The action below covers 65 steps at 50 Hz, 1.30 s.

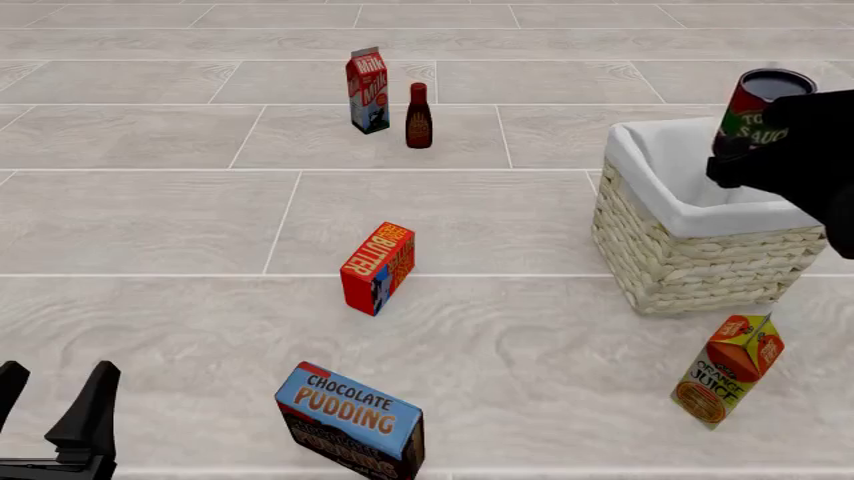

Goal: Pick the tomato sauce and place it in the basket.

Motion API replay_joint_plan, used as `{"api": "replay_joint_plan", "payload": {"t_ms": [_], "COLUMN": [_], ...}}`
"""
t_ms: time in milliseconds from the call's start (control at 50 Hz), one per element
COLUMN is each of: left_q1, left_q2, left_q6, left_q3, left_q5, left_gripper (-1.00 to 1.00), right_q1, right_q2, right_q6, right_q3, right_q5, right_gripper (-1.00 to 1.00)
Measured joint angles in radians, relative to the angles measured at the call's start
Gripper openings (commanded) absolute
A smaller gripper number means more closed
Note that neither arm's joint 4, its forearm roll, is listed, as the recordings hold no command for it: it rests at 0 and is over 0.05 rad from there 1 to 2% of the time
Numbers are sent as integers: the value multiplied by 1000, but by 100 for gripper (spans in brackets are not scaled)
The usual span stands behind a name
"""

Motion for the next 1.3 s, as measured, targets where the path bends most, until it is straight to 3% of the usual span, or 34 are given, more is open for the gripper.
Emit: {"api": "replay_joint_plan", "payload": {"t_ms": [1300], "left_q1": [0], "left_q2": [0], "left_q6": [0], "left_q3": [0], "left_q5": [0], "left_gripper": [100], "right_q1": [-12], "right_q2": [104], "right_q6": [0], "right_q3": [-51], "right_q5": [1], "right_gripper": [-100]}}
